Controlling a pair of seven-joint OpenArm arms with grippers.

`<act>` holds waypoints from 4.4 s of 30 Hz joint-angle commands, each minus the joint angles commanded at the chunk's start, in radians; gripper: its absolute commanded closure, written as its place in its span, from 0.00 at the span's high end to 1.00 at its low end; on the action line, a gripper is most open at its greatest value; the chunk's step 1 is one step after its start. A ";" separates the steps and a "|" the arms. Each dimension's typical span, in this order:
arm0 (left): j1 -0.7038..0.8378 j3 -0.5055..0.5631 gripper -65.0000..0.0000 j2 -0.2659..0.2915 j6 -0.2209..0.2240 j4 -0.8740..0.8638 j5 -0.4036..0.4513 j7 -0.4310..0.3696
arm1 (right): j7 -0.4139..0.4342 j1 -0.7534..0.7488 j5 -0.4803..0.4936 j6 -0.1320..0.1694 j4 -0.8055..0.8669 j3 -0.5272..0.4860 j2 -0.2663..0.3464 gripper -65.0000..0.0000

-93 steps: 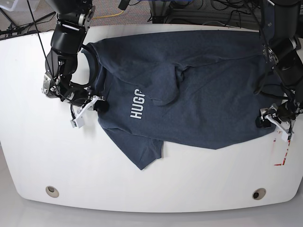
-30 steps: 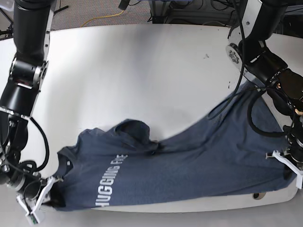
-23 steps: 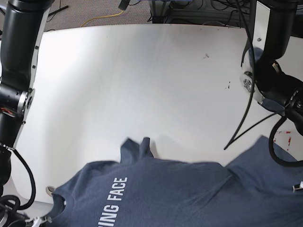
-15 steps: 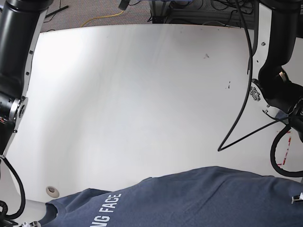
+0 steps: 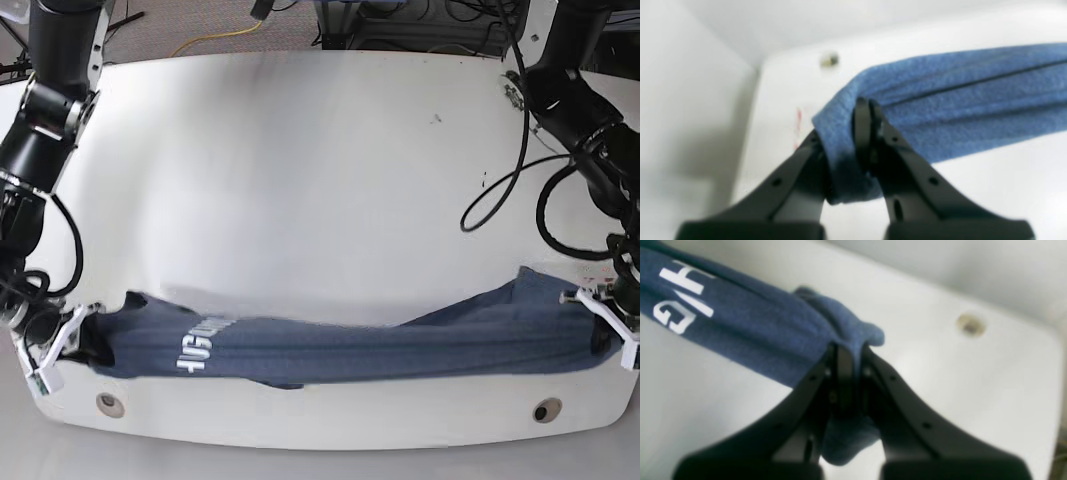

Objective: Fold the T-shirt properly
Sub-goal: 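Lift the grasped edge and fold it over toward the collar edge, then release the folded edge and move both grippers to grasp the shirt again, then grasp the folded edge corners with both grippers and straighten it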

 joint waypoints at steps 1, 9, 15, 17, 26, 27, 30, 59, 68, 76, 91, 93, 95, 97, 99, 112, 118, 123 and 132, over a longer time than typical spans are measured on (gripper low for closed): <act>0.035 0.000 0.00 -0.005 0.000 0.002 -0.014 -0.002 | 0.000 -0.043 0.005 0.000 0.011 0.017 -0.006 0.00; 0.304 -0.023 0.00 -0.006 0.000 0.002 -0.072 -0.091 | 0.000 -0.288 0.008 0.000 0.064 0.064 -0.066 0.00; 0.420 -0.025 0.00 -0.037 -0.101 0.002 -0.066 -0.092 | 0.000 -0.402 0.103 0.000 0.064 0.069 -0.064 0.00; 0.459 -0.025 0.00 -0.051 -0.113 0.002 -0.066 -0.092 | -0.002 -0.446 0.144 0.000 0.064 0.069 -0.063 0.00; 0.578 -0.029 0.04 -0.126 -0.113 -0.005 -0.066 -0.092 | -0.002 -0.621 0.170 0.000 0.064 0.064 -0.061 0.00; 0.588 -0.029 0.07 -0.132 -0.113 -0.005 -0.066 -0.092 | -0.002 -0.635 0.170 0.000 0.064 0.064 -0.061 0.00; 0.609 -0.031 0.22 -0.138 -0.113 -0.006 -0.066 -0.092 | -0.002 -0.674 0.170 0.000 0.064 0.064 -0.061 0.00; 0.758 -0.166 0.65 -0.287 -0.113 -0.008 -0.318 -0.025 | -0.094 -0.760 0.345 0.000 0.255 0.064 -0.018 0.71; 0.555 -0.086 0.65 -0.146 -0.113 -0.058 -0.189 -0.026 | -0.098 -0.609 0.140 0.000 0.244 0.060 -0.155 0.71; 0.397 0.054 0.65 -0.078 -0.113 -0.242 0.123 -0.034 | -0.094 -0.454 -0.052 0.000 0.229 -0.060 -0.278 0.71; 0.485 0.044 0.65 -0.066 -0.113 -0.285 0.204 -0.098 | -0.107 -0.362 -0.064 0.000 0.031 -0.064 -0.385 0.70; 0.499 0.044 0.65 -0.066 -0.113 -0.285 0.204 -0.098 | -0.110 -0.364 -0.064 0.000 0.031 -0.064 -0.407 0.70; 0.508 0.044 0.65 -0.066 -0.113 -0.285 0.204 -0.100 | -0.110 -0.364 -0.064 0.000 0.031 -0.064 -0.422 0.68; 0.517 0.044 0.65 -0.066 -0.113 -0.287 0.204 -0.100 | -0.106 -0.364 -0.071 0.000 0.031 -0.064 -0.437 0.56; 0.520 0.044 0.65 -0.066 -0.113 -0.287 0.204 -0.100 | -0.103 -0.361 -0.072 0.000 0.029 -0.064 -0.442 0.40; 0.534 0.044 0.65 -0.066 -0.113 -0.287 0.206 -0.100 | -0.017 -0.325 -0.074 0.000 0.029 -0.061 -0.400 0.00; 0.534 0.049 0.65 -0.066 -0.113 -0.287 0.206 -0.100 | -0.002 -0.284 -0.074 0.000 0.029 -0.063 -0.400 0.00; 0.535 0.049 0.65 -0.066 -0.113 -0.287 0.206 -0.100 | 0.018 -0.252 -0.074 0.000 -0.048 -0.063 -0.399 0.10; 0.552 0.049 0.65 -0.066 -0.113 -0.279 0.201 -0.100 | 0.055 -0.342 -0.064 0.000 0.055 -0.015 -0.292 0.82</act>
